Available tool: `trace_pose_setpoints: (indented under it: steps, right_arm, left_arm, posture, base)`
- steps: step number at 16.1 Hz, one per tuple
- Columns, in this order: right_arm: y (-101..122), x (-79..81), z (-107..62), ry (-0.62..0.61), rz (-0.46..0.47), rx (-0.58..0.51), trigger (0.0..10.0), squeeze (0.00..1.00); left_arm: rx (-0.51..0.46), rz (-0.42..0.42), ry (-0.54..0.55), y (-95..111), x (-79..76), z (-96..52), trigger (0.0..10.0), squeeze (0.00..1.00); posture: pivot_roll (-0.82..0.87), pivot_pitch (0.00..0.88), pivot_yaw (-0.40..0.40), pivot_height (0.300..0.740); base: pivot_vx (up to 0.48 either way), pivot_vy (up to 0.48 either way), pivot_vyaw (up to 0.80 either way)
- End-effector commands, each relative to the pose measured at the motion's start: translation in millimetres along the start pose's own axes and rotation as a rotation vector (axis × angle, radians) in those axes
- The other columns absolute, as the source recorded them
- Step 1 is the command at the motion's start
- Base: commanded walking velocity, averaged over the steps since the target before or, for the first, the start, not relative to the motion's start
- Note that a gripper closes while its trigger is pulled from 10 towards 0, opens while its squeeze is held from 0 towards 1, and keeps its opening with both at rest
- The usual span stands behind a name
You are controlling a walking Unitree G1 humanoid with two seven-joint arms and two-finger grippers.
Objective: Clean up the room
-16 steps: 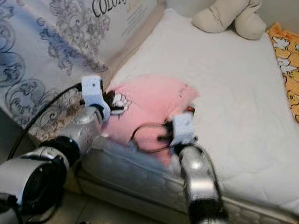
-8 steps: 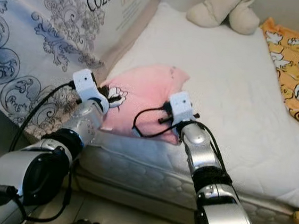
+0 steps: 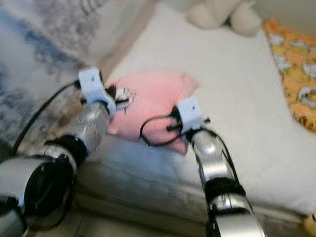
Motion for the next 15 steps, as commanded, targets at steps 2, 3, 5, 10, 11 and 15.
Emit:
trace_pose_setpoints:
  steps: [2,3,5,10,11,15]
  right_arm:
    - [1,-21.3,-5.1,-0.055,0.007,-0.005,10.0,0.00]
    - [2,-21.9,-4.9,-0.053,0.004,-0.010,10.0,0.00]
    - [8,-22.1,-2.6,-0.020,-0.026,-0.024,10.0,0.00]
    - [23,-7.1,12.9,0.124,-0.071,0.007,10.0,0.00]
    - [29,0.9,17.6,0.160,-0.080,0.006,10.0,0.00]
    - [44,33.1,29.5,0.280,-0.133,-0.009,10.0,0.00]
  left_arm:
    - [-0.090,-0.015,0.023,24,1.4,3.6,10.0,0.00]
    - [-0.097,-0.017,0.032,26,1.9,3.7,10.0,0.00]
    - [-0.120,-0.011,0.074,32,7.4,4.3,10.0,0.00]
    - [-0.173,0.012,0.285,50,47.2,4.3,10.0,0.00]
    - [-0.187,0.027,0.337,54,57.2,3.3,10.0,0.00]
    - [-0.221,0.144,0.455,57,83.4,-2.2,10.0,0.00]
  posture:
    - [-0.09,0.018,-0.030,0.740]
    - [-0.09,0.022,-0.032,0.740]
    - [-0.08,0.040,-0.039,0.740]
    - [-0.08,0.108,-0.089,0.740]
    - [-0.07,0.113,-0.094,0.740]
    - [-0.04,0.141,-0.127,0.740]
  base:
    - [0.458,0.000,0.00]
    - [0.446,0.000,0.00]
    - [0.362,0.306,0.00]
    - [0.113,0.417,0.00]
    - [0.000,0.458,0.00]
    - [0.000,0.095,0.00]
Point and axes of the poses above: a point about 5 cm out from each wrist's last joint towards the gripper, its own z axis pointing out of the wrist towards the gripper, its own y axis along the axis of the wrist's last joint, x = y × z, the point moved 2 cm from there along z, pointing out of the wrist towards the gripper, and after that the axes turned 4 degrees about z, right-handed, at the moved point
